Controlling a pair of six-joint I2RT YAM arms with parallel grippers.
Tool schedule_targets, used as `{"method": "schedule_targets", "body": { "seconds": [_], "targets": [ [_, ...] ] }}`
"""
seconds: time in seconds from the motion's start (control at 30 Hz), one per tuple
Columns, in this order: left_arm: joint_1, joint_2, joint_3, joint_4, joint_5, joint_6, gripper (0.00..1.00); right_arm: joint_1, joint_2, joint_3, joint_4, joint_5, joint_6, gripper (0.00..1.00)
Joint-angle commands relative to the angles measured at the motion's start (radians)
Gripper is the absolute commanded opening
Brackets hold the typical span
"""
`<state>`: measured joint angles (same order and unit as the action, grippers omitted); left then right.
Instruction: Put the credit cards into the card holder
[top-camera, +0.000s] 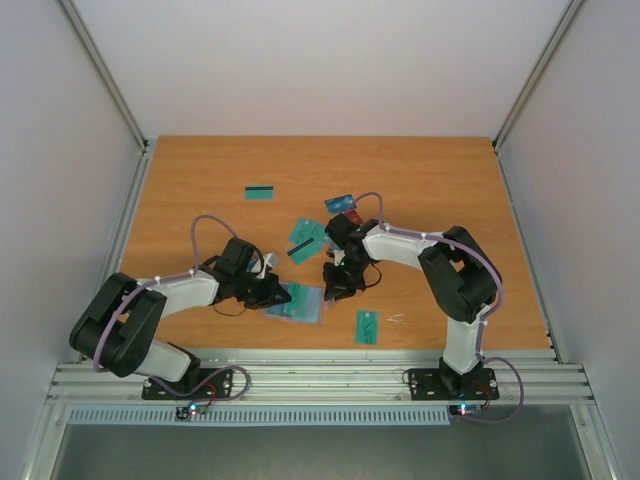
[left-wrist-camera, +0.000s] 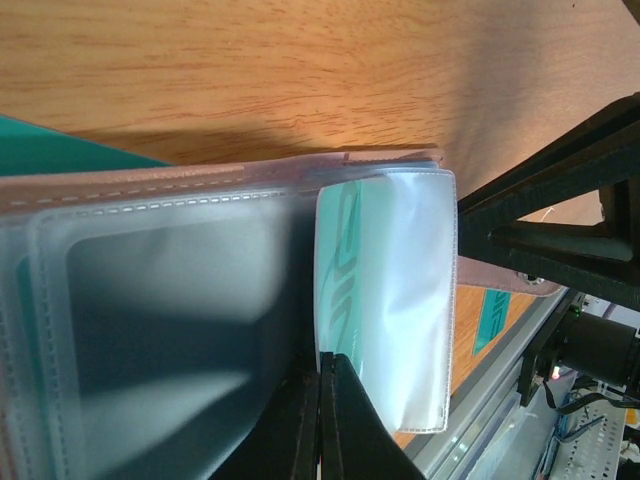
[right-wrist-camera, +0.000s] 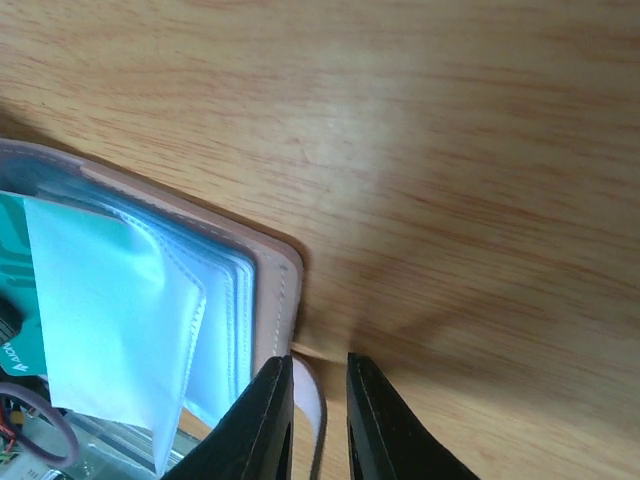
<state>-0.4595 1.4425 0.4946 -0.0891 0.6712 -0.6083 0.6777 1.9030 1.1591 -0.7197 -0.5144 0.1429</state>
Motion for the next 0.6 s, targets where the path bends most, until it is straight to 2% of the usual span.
{"method": "schedule_targets", "body": {
  "seconds": [0.0, 0.23, 0.57],
  "targets": [
    [-0.001, 0.031, 0.020, -0.075, -0.032, -0.012, 0.00, -0.010, -0.053, -0.012, -0.040, 0.039, -0.024, 0.19],
    [-0.001, 0.068, 0.043, -0.138, -0.015, -0.048, 0.00, -0.009, -0.074, -0.016, -0.003, -0.026, 0.012, 0.21],
    [-0.014, 0.121, 0.068, -0.123, 0.005, -0.089, 0.00, -0.009, -0.014, -0.058, 0.073, -0.066, 0.040, 0.20]
  ]
}}
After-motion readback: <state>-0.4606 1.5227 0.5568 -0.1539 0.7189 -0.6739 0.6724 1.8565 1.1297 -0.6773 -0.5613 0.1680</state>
